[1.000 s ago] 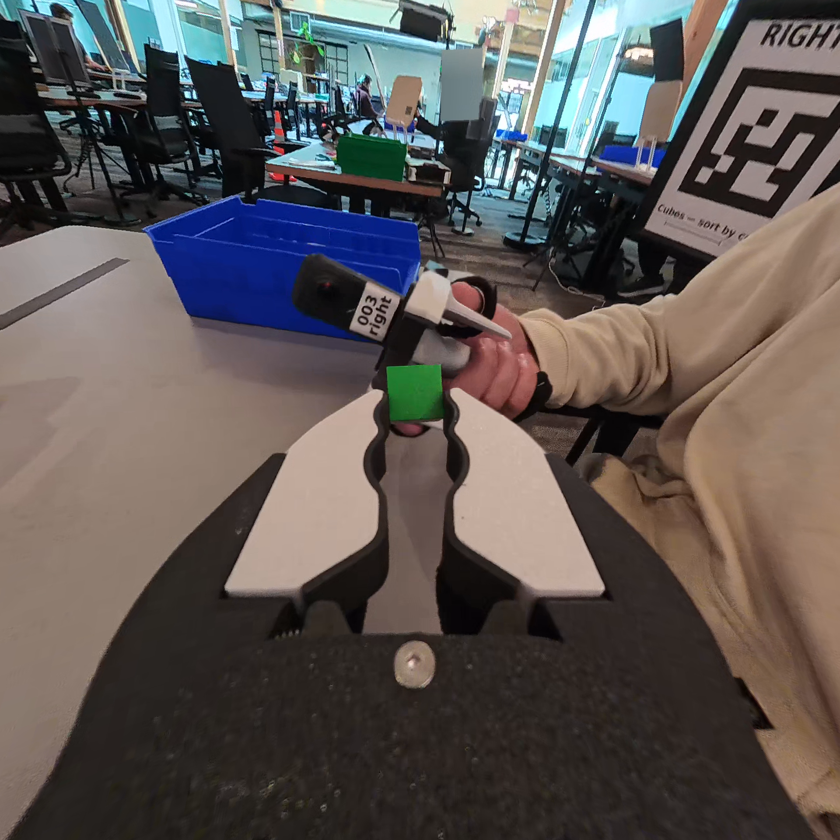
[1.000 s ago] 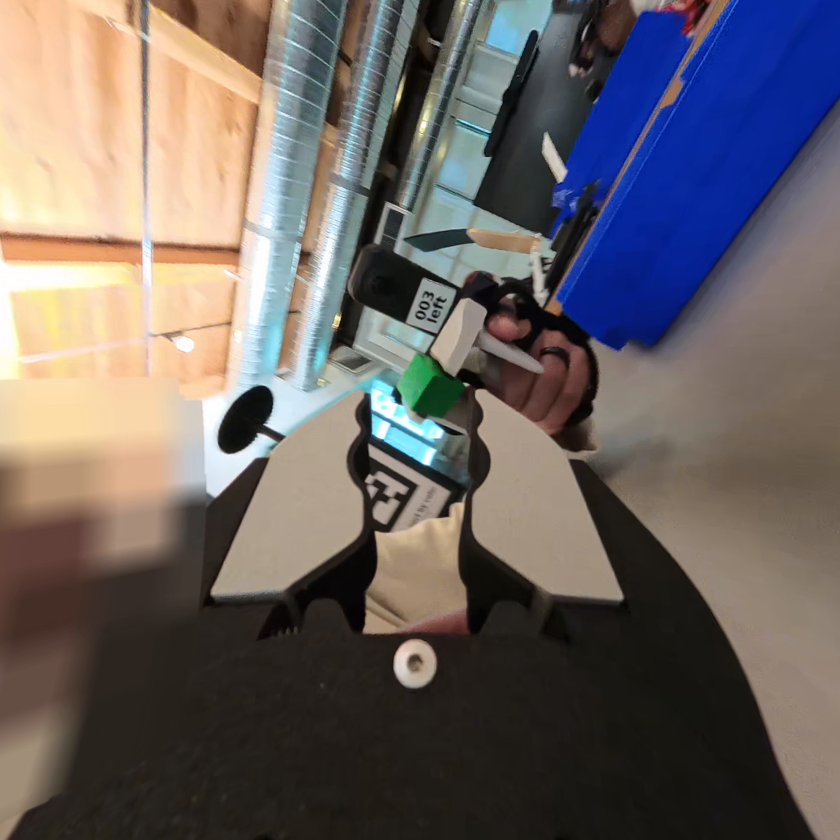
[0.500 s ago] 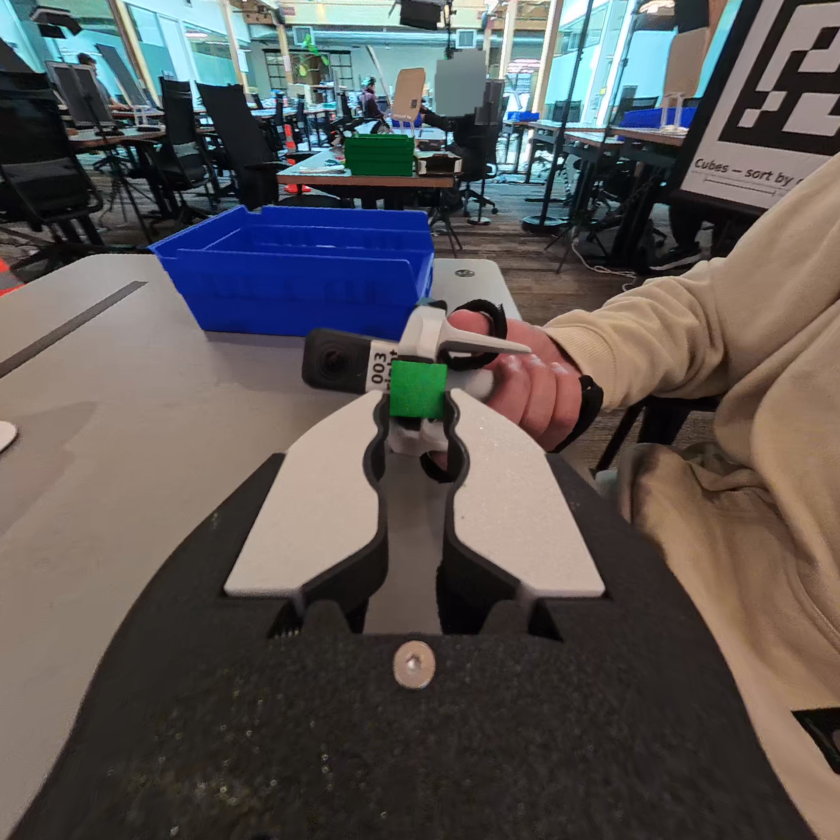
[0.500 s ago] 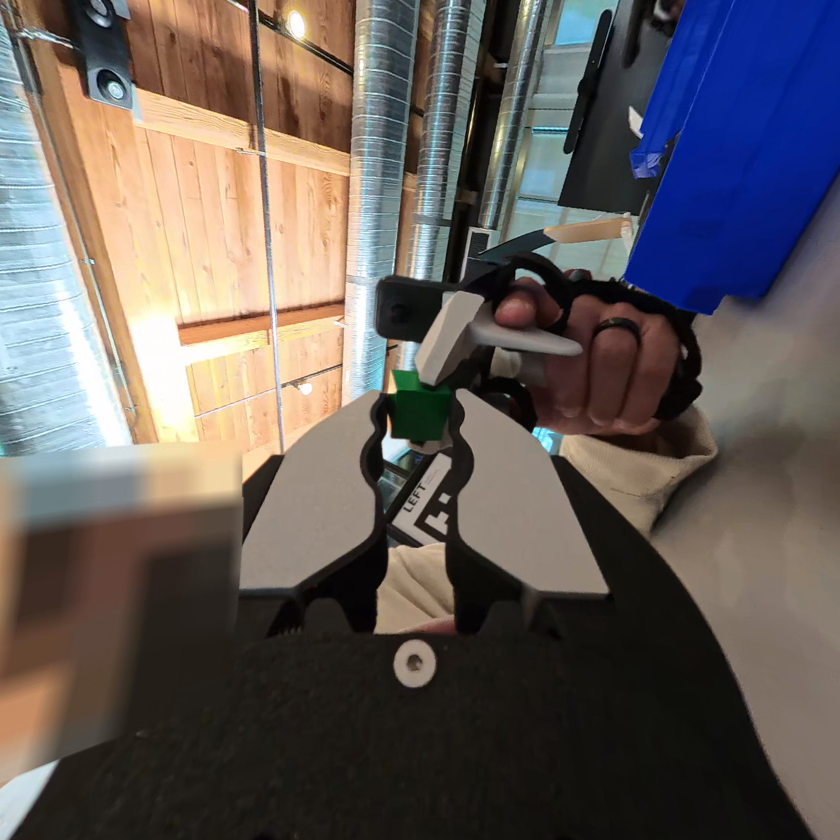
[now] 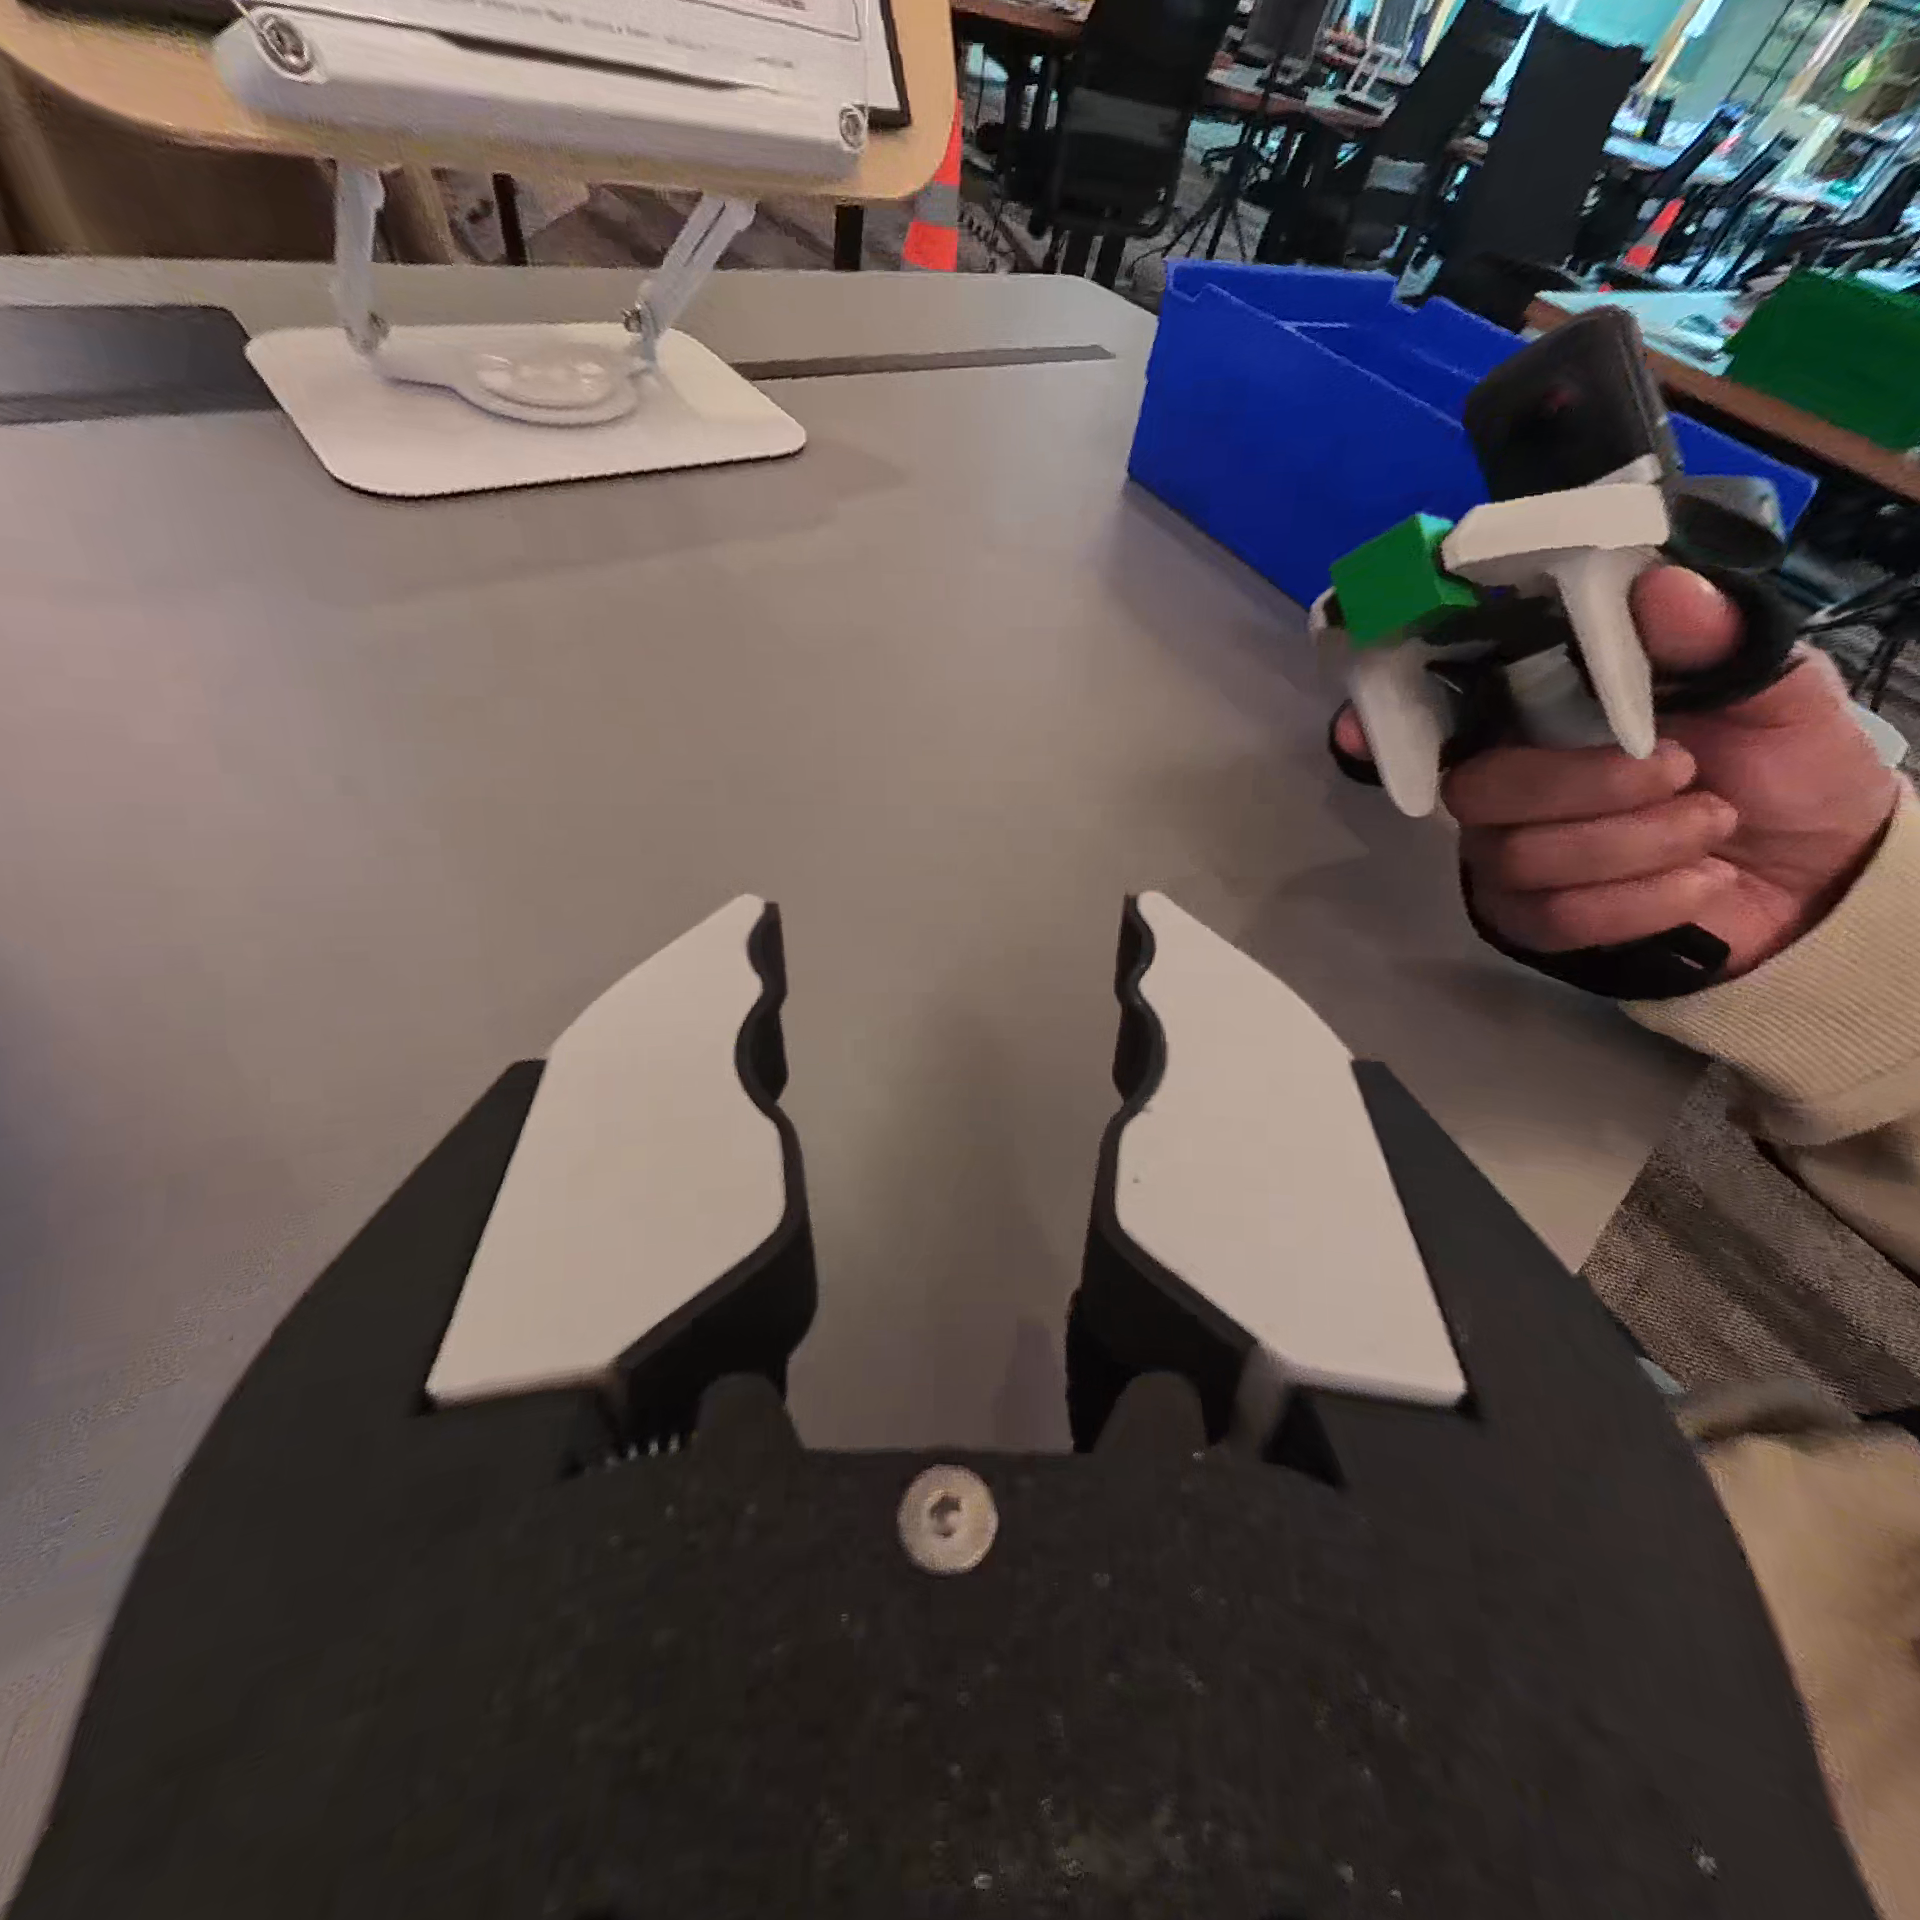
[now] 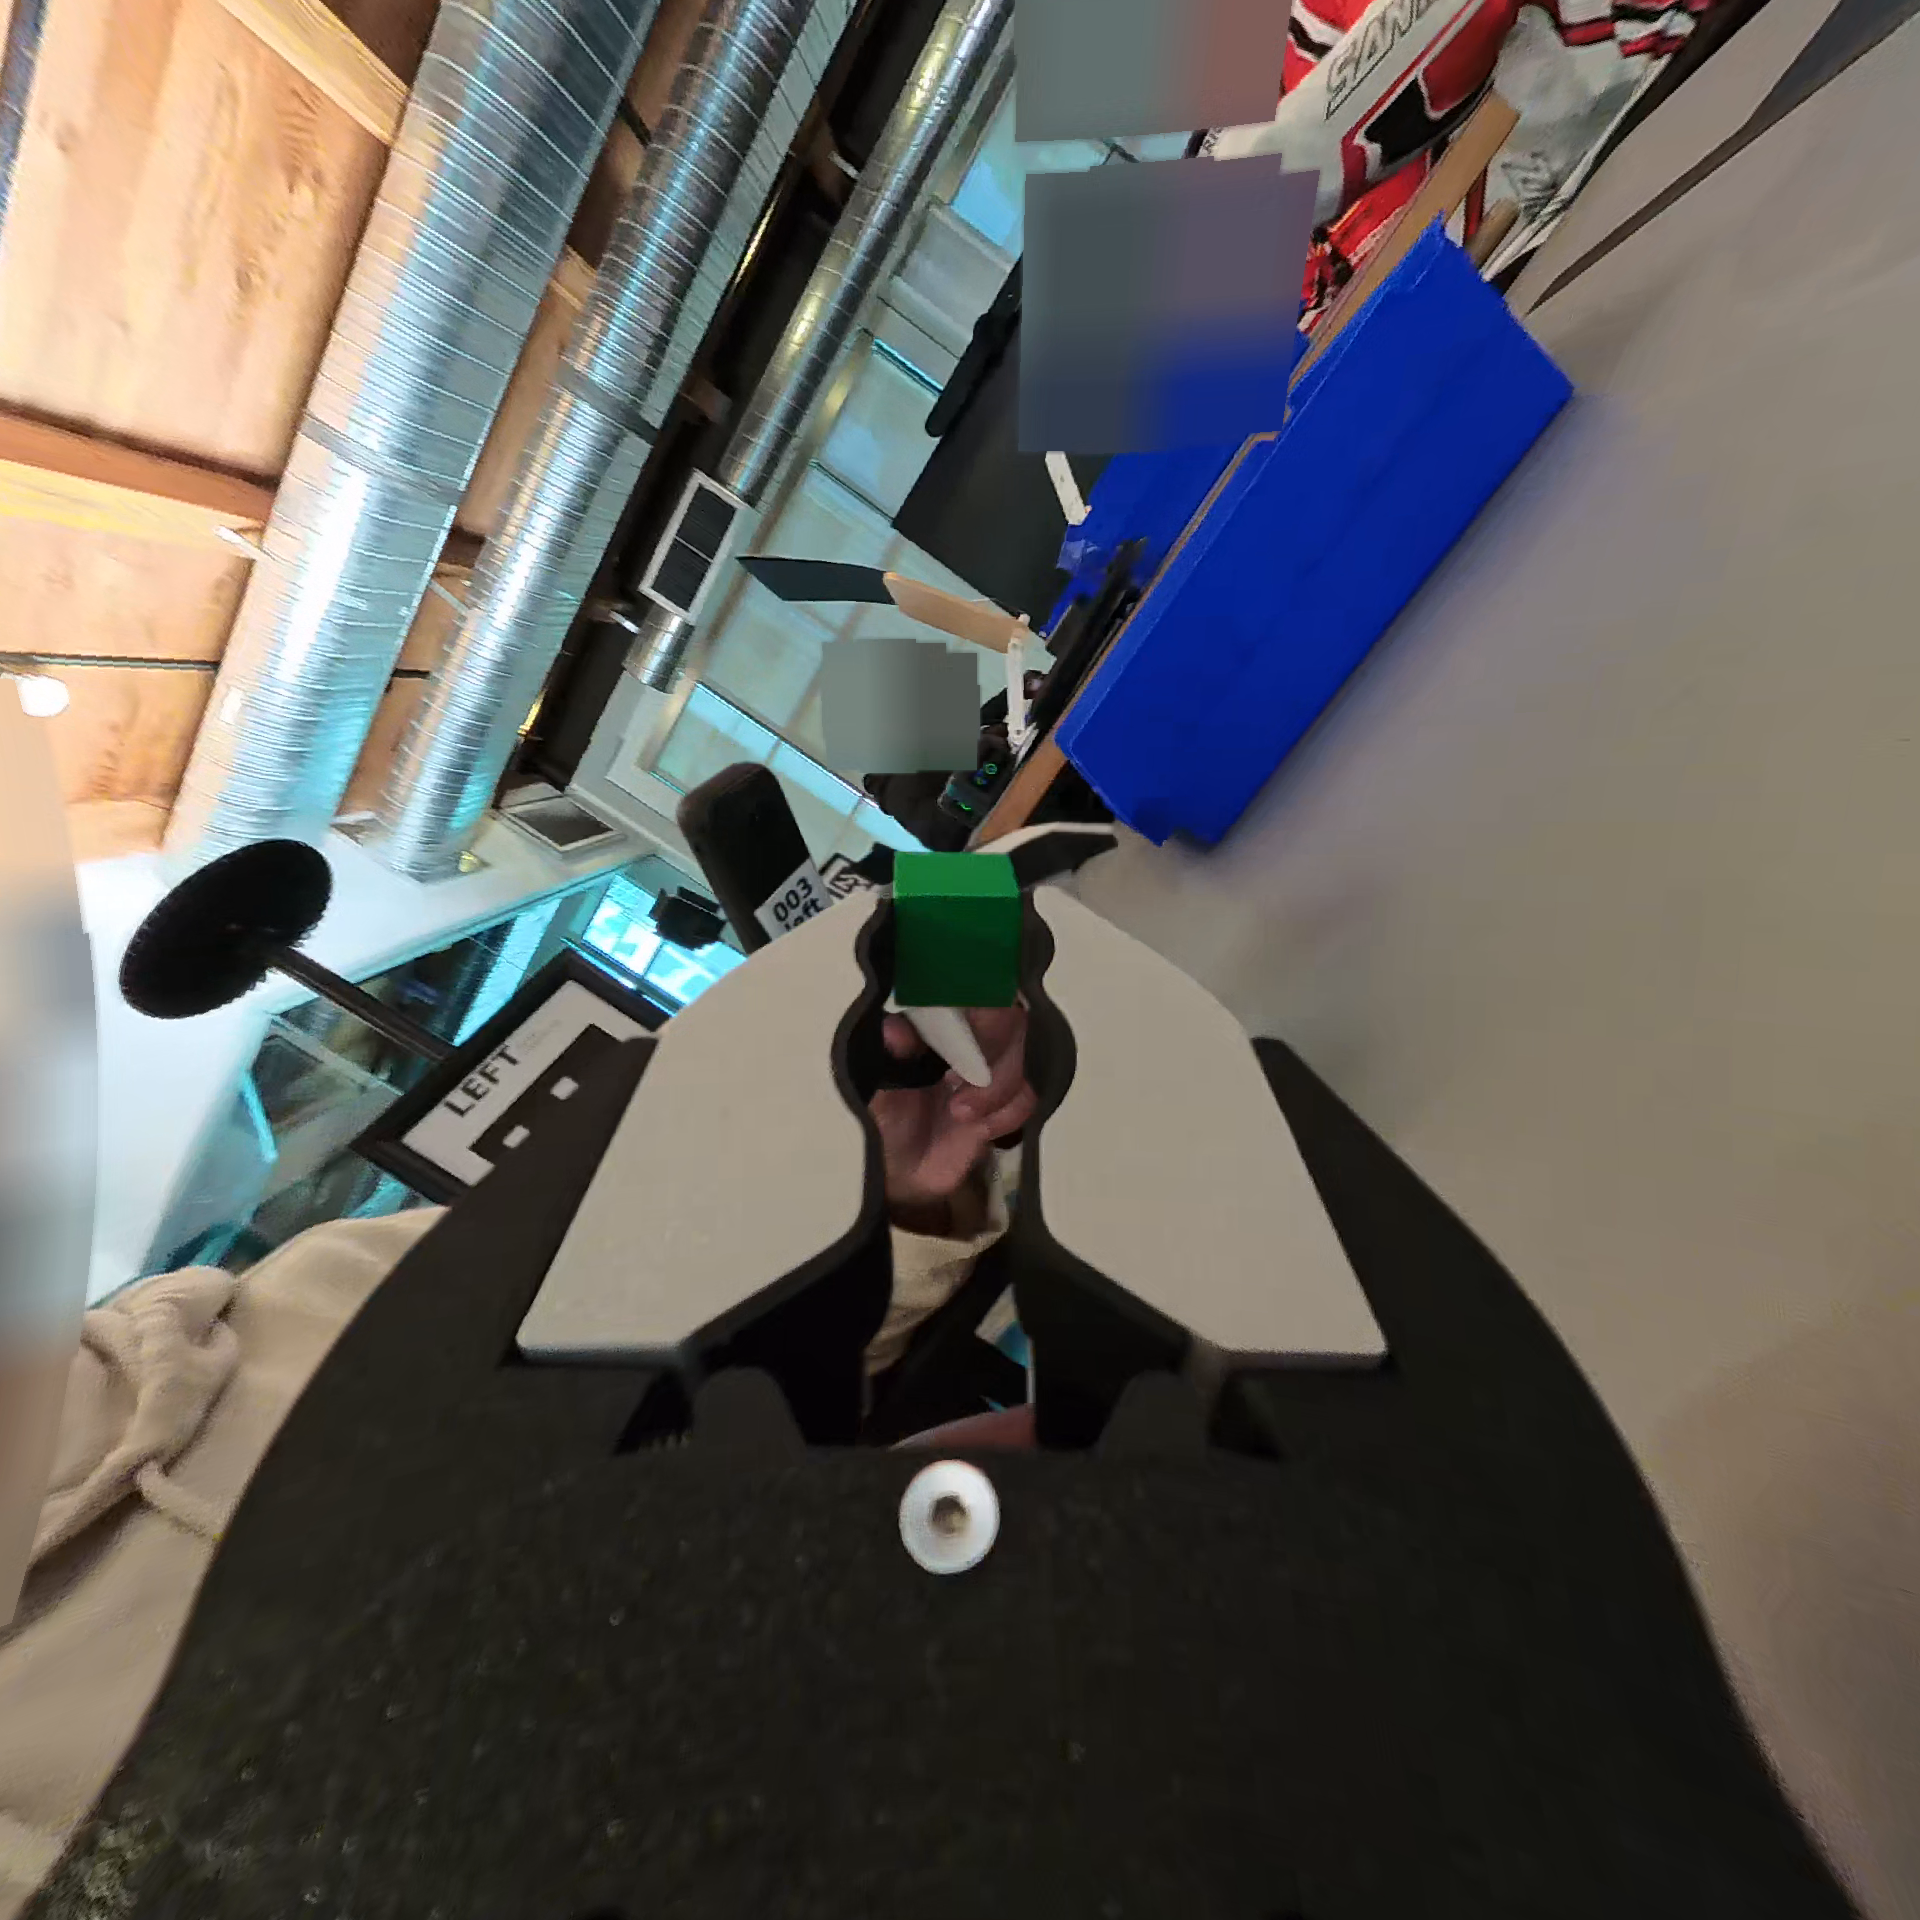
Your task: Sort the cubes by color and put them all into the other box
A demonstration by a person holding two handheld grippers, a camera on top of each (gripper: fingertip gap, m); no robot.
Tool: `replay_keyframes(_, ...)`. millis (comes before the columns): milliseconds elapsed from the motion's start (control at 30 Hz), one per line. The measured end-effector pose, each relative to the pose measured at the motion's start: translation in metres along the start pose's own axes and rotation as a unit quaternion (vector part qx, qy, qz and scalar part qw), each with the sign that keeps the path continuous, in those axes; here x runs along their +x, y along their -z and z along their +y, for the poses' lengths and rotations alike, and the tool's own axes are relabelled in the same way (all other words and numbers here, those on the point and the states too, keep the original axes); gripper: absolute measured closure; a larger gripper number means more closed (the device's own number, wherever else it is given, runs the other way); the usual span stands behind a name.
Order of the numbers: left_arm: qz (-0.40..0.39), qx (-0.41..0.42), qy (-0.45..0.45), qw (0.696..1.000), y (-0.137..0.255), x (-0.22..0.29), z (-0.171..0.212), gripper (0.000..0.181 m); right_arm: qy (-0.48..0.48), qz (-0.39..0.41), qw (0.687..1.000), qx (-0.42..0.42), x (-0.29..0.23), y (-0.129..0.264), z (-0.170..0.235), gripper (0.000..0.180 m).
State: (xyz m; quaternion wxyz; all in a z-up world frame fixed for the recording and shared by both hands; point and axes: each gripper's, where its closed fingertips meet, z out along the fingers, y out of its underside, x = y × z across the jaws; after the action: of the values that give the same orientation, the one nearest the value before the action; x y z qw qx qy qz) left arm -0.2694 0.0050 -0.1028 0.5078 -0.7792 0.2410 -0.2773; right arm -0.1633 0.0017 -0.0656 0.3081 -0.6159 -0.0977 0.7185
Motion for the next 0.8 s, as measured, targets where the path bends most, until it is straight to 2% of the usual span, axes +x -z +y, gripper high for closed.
replay_keyframes(67,0.014,0.019,-0.013,1.0,-0.002,0.006,0.001,0.121,0.016,0.009,1.0,-0.002,0.001,0.003,0.001,0.157)
replay_keyframes(267,0.021,-0.006,-0.046,0.999,-0.009,0.012,0.013,0.121,0.063,0.023,0.998,-0.02,-0.011,0.001,0.001,0.157)
replay_keyframes(333,0.023,-0.016,-0.05,0.998,-0.01,0.011,0.016,0.121,0.112,0.025,0.993,-0.034,-0.033,0.005,-0.007,0.157)
replay_keyframes(400,0.019,-0.021,-0.048,0.998,-0.01,0.007,0.018,0.122,0.2,0.057,0.978,-0.029,-0.062,0.026,-0.035,0.157)
replay_keyframes(467,0.022,-0.027,-0.036,0.999,-0.01,0.005,0.02,0.122,0.279,0.165,0.946,0.002,-0.075,0.068,-0.085,0.157)
replay_keyframes(500,0.025,-0.029,-0.029,0.999,-0.01,0.004,0.02,0.122,0.311,0.246,0.918,0.011,-0.071,0.098,-0.114,0.157)
replay_keyframes(533,0.027,-0.029,-0.022,0.999,-0.01,0.002,0.02,0.122,0.343,0.351,0.871,0.011,-0.058,0.135,-0.144,0.157)
replay_keyframes(600,0.032,-0.028,-0.011,0.999,-0.01,0.001,0.018,0.122,0.356,0.548,0.756,-0.039,-0.014,0.216,-0.191,0.157)
replay_keyframes(633,0.035,-0.029,-0.007,0.999,-0.01,0.001,0.018,0.122,0.311,0.597,0.733,-0.097,0.017,0.247,-0.196,0.157)
replay_keyframes(700,0.038,-0.03,-0.003,0.999,-0.012,0.001,0.017,0.123,0.198,0.604,0.747,-0.197,0.075,0.273,-0.185,0.156)
replay_keyframes(733,0.039,-0.031,-0.006,0.999,-0.013,0.002,0.016,0.123,0.176,0.605,0.747,-0.213,0.098,0.278,-0.185,0.156)
replay_keyframes(767,0.038,-0.034,-0.009,0.999,-0.014,0.003,0.017,0.122,0.16,0.614,0.735,-0.239,0.118,0.284,-0.183,0.157)
replay_keyframes(800,0.038,-0.038,-0.013,0.998,-0.015,0.003,0.018,0.122,0.152,0.632,0.709,-0.273,0.132,0.294,-0.181,0.157)
